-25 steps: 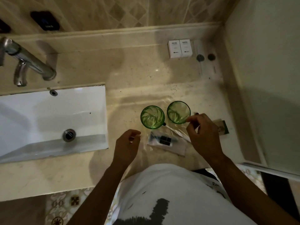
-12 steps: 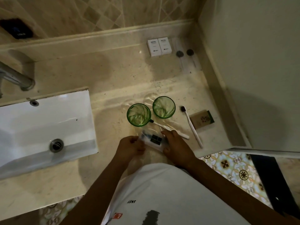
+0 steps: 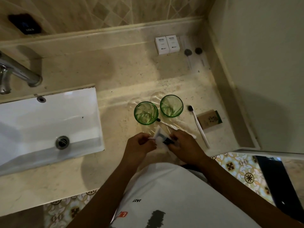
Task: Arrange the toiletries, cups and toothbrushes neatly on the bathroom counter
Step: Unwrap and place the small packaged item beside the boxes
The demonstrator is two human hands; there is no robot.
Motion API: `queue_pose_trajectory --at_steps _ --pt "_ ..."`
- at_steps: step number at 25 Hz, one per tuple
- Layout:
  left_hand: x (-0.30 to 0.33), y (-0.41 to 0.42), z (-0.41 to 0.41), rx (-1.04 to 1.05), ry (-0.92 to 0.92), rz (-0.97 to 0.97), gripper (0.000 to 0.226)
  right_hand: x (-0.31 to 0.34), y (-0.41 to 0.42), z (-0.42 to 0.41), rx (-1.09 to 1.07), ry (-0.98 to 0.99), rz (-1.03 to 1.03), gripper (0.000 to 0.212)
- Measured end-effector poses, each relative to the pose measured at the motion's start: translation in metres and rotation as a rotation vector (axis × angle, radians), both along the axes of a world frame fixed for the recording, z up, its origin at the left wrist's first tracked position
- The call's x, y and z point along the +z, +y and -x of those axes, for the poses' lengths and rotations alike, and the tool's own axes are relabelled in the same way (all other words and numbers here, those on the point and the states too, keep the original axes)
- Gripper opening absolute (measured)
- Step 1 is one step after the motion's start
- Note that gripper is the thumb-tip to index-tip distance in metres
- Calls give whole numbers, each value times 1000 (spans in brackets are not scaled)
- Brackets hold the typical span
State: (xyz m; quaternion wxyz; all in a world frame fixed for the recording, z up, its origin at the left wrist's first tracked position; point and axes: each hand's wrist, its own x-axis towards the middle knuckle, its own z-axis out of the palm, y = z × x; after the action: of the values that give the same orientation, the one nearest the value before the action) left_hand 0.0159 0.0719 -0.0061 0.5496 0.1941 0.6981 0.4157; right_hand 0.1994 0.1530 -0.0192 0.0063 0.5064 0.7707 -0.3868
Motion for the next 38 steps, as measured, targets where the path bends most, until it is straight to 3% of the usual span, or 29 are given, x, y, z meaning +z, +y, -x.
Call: queue_pose_trajectory --at_steps 6,11,15,23,29,38 --pt "34 9 11 182 -168 -177 10 57 20 16 -73 279 100 16" --pt "43 21 19 182 -180 -179 20 70 34 28 -14 292 95 21" --pt "41 32 20 186 -262 -145 25 68 37 41 -64 320 139 12" --pt "45 89 48 196 -144 -145 22 73 76 83 -215 333 144 13" --pt "41 154 75 204 -242 -151 19 71 134 111 -305 288 148 15" --pt "1 276 117 213 -38 1 18 29 235 144 -375 284 213 32"
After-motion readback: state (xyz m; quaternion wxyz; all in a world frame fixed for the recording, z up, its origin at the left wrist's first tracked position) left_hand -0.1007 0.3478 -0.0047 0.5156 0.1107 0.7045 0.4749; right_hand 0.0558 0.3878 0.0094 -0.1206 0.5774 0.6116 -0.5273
